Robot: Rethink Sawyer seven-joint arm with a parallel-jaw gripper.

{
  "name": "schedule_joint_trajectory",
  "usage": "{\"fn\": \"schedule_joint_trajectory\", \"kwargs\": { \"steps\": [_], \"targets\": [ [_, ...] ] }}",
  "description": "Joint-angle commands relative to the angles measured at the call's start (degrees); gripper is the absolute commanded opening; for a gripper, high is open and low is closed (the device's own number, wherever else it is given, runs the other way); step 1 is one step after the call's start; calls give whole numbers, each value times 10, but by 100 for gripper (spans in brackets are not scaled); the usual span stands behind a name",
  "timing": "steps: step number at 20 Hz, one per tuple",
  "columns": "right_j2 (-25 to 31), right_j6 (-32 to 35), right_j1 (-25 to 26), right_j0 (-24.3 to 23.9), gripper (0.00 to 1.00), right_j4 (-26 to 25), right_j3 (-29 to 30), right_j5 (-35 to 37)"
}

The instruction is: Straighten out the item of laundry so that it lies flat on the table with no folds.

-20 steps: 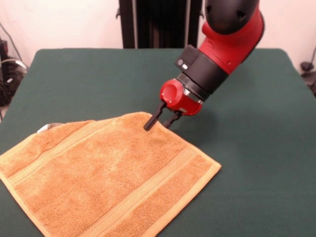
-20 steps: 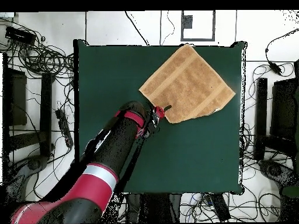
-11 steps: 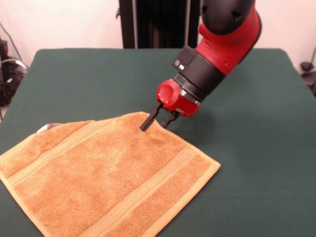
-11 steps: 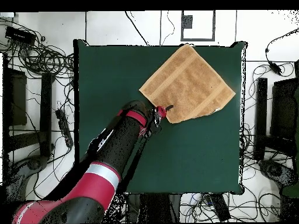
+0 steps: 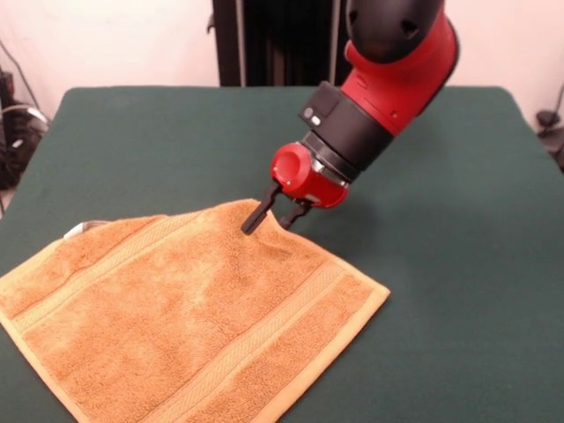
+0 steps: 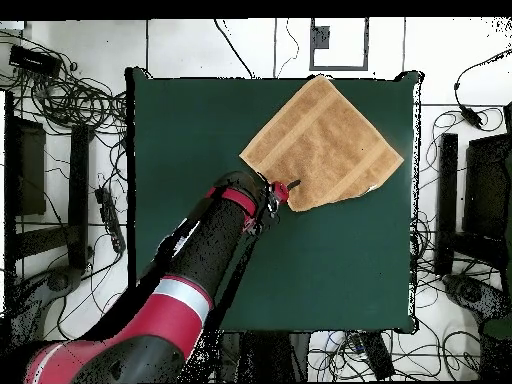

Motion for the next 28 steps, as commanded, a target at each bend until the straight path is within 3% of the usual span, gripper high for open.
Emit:
{"fn": "schedule_joint_trajectory", "kwargs": {
  "steps": [1,28],
  "targets": [
    [66,32,79,-27,100,12,11,48],
    [115,-53,34,-56,100,6,53,85]
  ]
}}
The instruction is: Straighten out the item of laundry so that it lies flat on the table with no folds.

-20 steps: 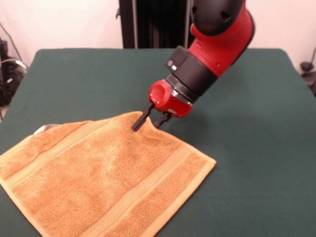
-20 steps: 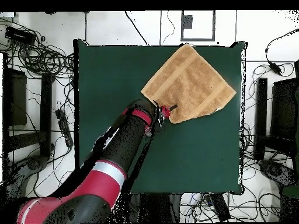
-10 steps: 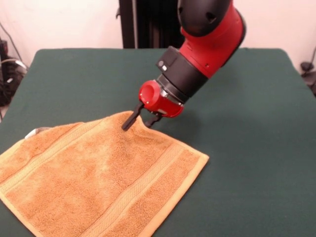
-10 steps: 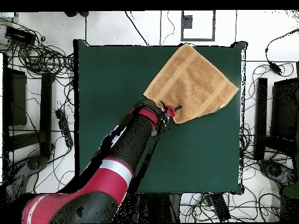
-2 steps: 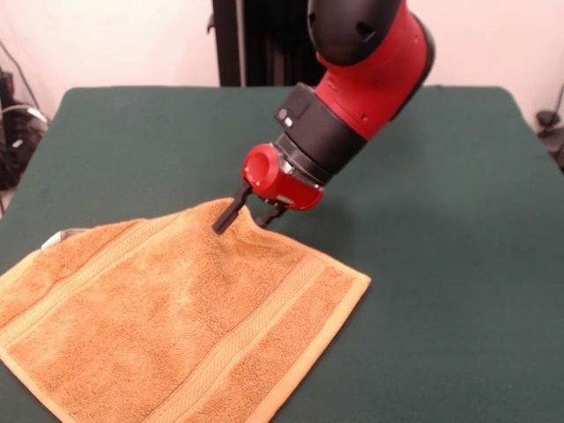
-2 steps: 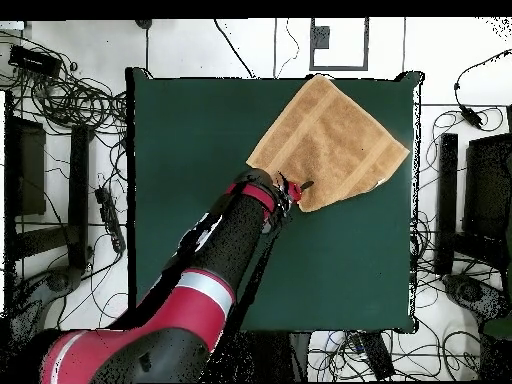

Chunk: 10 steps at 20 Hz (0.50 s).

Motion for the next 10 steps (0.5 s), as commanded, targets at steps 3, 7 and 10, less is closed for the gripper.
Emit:
{"fn": "schedule_joint_trajectory", "kwargs": {
  "steps": [3,7,10],
  "targets": [
    [103,-56,42,-20,100,4,55,78],
    [105,-57,39,-21,100,1,58,75],
    [107,-58,37,-23,100,0,58,75]
  ]
}}
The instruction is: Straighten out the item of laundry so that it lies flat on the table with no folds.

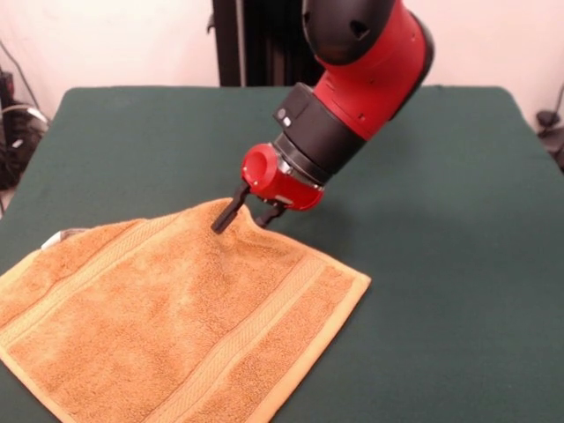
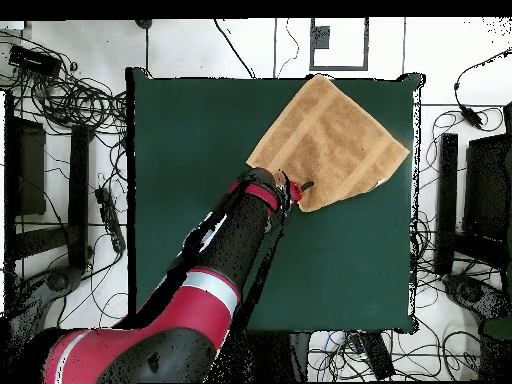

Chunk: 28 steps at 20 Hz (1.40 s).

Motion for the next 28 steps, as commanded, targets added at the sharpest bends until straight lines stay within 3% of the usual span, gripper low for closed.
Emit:
{"fn": "schedule_joint_trajectory", "kwargs": {
  "steps": [1,12,13,28],
  "targets": [
    [96,-57,45,-14,100,0,57,73],
    [85,-41,54,-10,100,-15,52,58],
    [80,-30,56,-6,0,-17,52,47],
    [90,-67,59,-7,0,-19,38,86]
  ]
}}
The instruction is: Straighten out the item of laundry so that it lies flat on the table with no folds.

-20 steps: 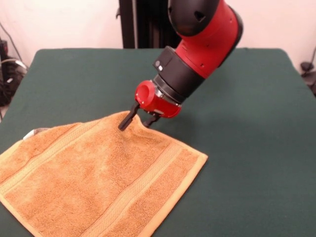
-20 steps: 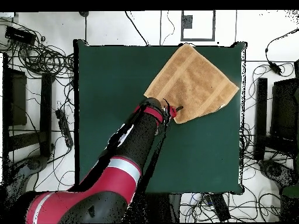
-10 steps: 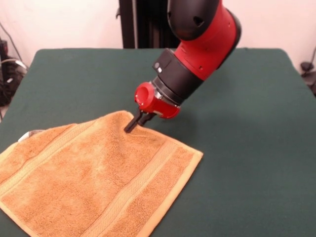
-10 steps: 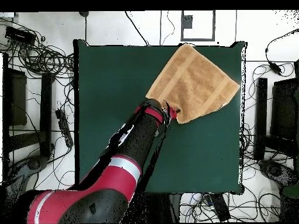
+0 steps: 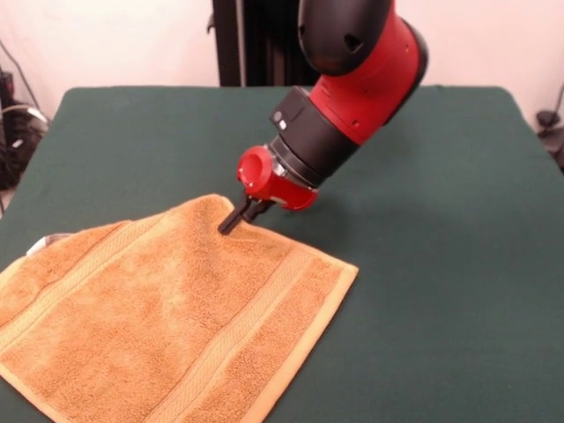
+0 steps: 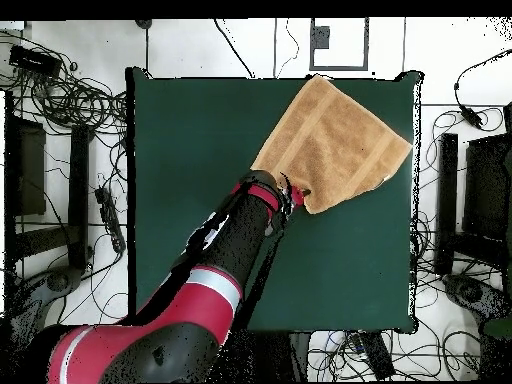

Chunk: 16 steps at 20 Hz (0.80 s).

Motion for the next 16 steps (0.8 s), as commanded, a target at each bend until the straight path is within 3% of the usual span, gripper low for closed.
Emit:
{"fn": "schedule_joint_trajectory", "kwargs": {
  "steps": [1,12,16],
  "targets": [
    [86,-63,47,-4,0,-11,38,69],
    [77,-24,31,13,0,-36,64,8],
    [119,-62,10,-15,0,-28,84,10]
  ]
}}
